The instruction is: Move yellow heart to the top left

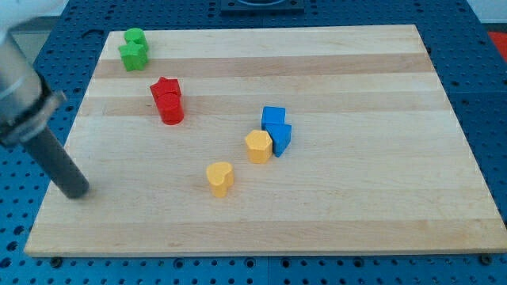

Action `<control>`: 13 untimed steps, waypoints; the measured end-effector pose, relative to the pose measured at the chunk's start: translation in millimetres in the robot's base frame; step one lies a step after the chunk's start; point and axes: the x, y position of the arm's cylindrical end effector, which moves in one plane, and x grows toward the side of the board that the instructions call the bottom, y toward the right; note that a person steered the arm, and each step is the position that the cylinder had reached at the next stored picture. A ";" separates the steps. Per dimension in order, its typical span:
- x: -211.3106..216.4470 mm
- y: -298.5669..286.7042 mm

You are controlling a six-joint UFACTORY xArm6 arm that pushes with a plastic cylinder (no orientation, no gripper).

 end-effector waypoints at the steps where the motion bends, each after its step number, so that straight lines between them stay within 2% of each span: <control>1: 41.2 65.6; 3: 39.1 239.7; 4: 16.6 260.0; 5: 7.2 233.6; 6: -6.6 181.6; 7: -34.2 144.7; 8: -34.8 134.8; 10: -49.5 178.2; 13: -110.5 77.2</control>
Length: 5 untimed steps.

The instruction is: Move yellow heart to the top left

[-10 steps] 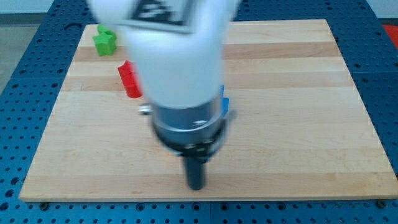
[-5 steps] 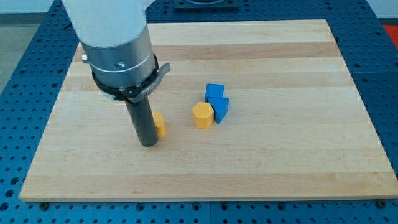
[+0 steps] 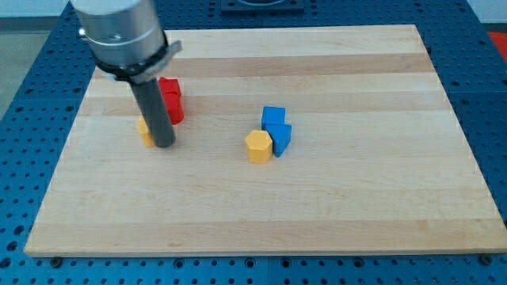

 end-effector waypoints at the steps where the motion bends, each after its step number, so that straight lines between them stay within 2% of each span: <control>1: -12.3 -20.5; 2: -4.9 -12.5; 3: 3.2 -37.3; 4: -14.8 -71.3; 5: -63.5 -72.4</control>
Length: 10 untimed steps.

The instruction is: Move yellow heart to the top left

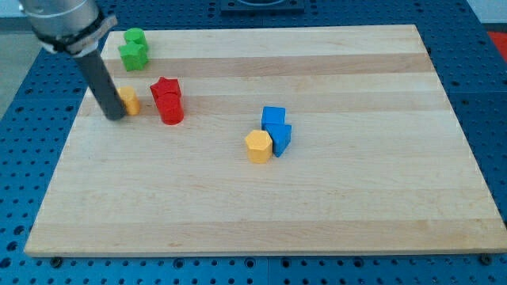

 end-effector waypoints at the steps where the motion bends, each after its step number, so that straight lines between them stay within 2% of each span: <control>1: -21.0 11.3; 2: -21.2 11.6; 5: -80.3 30.9; 7: -70.7 40.4; 9: -146.8 45.2; 10: -165.5 45.2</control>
